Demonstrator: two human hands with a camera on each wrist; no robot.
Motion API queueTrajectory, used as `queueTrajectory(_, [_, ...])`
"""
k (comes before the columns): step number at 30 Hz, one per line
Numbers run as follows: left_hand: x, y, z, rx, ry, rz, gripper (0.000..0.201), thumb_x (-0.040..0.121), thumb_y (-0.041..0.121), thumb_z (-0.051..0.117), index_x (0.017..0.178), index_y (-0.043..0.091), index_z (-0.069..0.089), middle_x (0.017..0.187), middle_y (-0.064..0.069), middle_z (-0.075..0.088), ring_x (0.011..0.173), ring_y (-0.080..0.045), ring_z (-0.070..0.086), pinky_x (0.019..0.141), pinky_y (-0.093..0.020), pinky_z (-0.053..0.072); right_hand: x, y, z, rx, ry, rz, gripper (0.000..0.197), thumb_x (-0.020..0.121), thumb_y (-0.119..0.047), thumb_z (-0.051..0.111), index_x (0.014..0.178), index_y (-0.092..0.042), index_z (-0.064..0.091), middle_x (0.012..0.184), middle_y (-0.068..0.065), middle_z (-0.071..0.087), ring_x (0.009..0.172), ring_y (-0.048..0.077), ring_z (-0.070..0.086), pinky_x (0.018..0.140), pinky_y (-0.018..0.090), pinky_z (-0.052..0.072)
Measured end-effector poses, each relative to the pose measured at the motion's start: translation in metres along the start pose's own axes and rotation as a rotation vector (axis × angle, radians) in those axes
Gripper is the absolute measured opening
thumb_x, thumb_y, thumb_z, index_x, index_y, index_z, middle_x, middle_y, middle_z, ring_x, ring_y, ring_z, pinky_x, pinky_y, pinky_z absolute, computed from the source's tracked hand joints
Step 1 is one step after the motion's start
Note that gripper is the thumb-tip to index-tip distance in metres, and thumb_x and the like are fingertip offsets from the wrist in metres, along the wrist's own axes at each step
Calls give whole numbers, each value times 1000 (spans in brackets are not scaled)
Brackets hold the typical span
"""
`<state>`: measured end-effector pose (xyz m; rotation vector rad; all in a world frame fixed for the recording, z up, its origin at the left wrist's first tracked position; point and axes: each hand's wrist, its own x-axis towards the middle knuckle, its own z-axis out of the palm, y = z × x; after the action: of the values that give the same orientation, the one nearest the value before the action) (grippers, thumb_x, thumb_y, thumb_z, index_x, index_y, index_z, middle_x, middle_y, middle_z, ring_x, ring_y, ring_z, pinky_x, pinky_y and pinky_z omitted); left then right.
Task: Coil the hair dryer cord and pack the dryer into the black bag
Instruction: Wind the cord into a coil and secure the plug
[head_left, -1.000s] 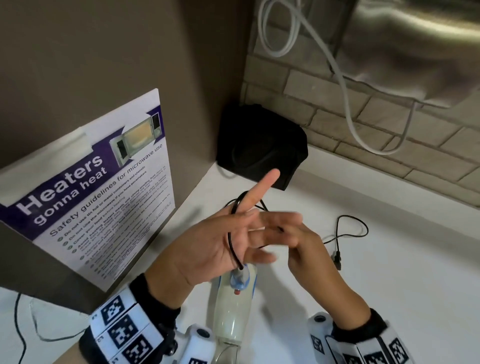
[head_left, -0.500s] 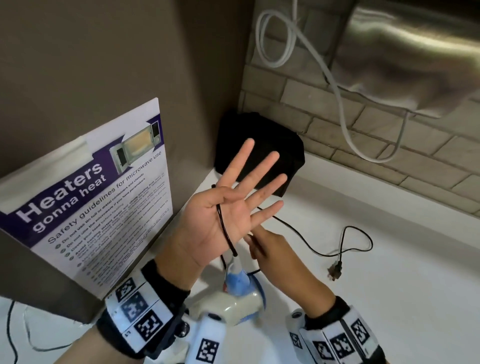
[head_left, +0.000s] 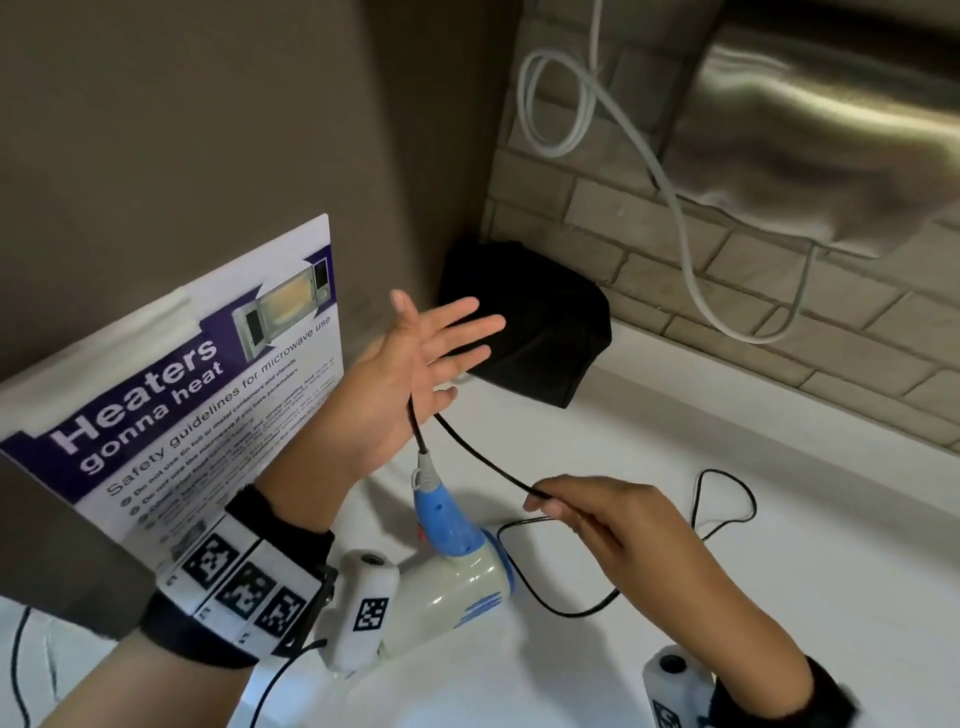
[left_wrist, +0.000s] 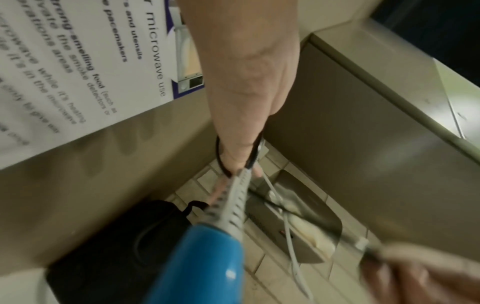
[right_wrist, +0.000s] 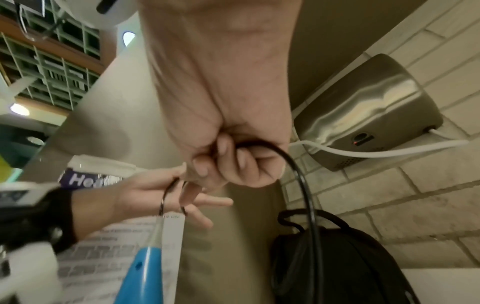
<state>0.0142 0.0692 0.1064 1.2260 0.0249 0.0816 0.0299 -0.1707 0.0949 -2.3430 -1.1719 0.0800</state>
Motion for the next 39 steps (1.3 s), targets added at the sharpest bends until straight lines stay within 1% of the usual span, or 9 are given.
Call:
queueTrajectory(5, [-1, 8, 9, 133, -31, 60, 51, 98, 43, 19, 136, 21, 45, 130, 0, 62, 123, -15, 56, 109, -45, 33, 5, -14, -33, -111, 79, -27, 28, 92, -50, 36, 96, -36, 60, 80, -12, 61, 71, 6, 58, 58, 19, 46])
queueTrajectory(9, [-4, 8, 2, 157, -67, 46, 41, 101, 28, 26, 138, 20, 43, 131, 1, 61, 125, -14, 54, 110, -47, 32, 1, -11, -43, -79, 64, 33, 13, 94, -27, 53, 93, -32, 65, 80, -14, 57, 63, -2, 52, 50, 7, 41])
queueTrajectory(14, [-3, 8, 9, 211, -210, -30, 45, 97, 37, 33, 137, 21, 43, 132, 0, 61, 124, -17, 55, 110, -47, 32, 14, -19, -58, -54, 254, -72, 16, 90, -22, 51, 83, -18, 65, 70, -17, 49, 65, 1, 49, 55, 7, 38])
queueTrajectory(19, [-3, 7, 28, 157, -367, -127, 52, 89, 41, 34, 129, 12, 49, 126, -15, 63, 115, -29, 62, 103, -36, 44, 51, -24, -75, -79, 448, -161, 9, 87, -11, 60, 81, -12, 67, 72, -1, 59, 68, 5, 50, 63, 13, 38])
queueTrajectory(24, [-10, 3, 36, 96, -607, -250, 56, 89, 46, 33, 124, 5, 47, 127, -24, 59, 115, -44, 58, 109, -48, 36, 95, -16, -78, -70, 543, -207, 18, 84, -30, 66, 78, -13, 68, 70, -5, 57, 65, -8, 46, 64, 6, 34])
queueTrajectory(28, [-17, 0, 40, 43, -725, -322, 48, 89, 48, 39, 121, 12, 47, 120, -18, 64, 99, -39, 66, 96, -46, 42, 120, 5, -56, -89, 465, -220, 29, 89, -38, 55, 79, -14, 66, 72, -1, 62, 69, 10, 57, 63, 26, 46])
queueTrajectory(33, [-20, 2, 36, -86, -733, -317, 29, 96, 26, 41, 124, 24, 49, 116, -14, 67, 88, -27, 71, 83, -37, 54, 107, 19, -14, 103, 212, -122, 34, 93, -53, 40, 69, -30, 49, 64, -14, 52, 64, 8, 54, 58, 39, 47])
queueTrajectory(36, [-18, -1, 34, -177, -663, -261, 39, 98, 15, 34, 131, 33, 48, 118, -17, 66, 90, -30, 71, 74, -34, 59, 106, 0, 26, 116, 33, 208, 23, 89, -28, 55, 89, -51, 56, 81, -21, 62, 83, 10, 62, 74, 25, 49])
queueTrajectory(39, [-11, -6, 30, -271, -581, -152, 50, 98, 11, 32, 135, 43, 42, 127, -17, 61, 101, -32, 68, 74, -33, 59, 99, -5, 49, -478, 57, 812, 58, 96, -14, 39, 143, -45, 22, 143, 9, 48, 118, 27, 58, 99, 36, 42])
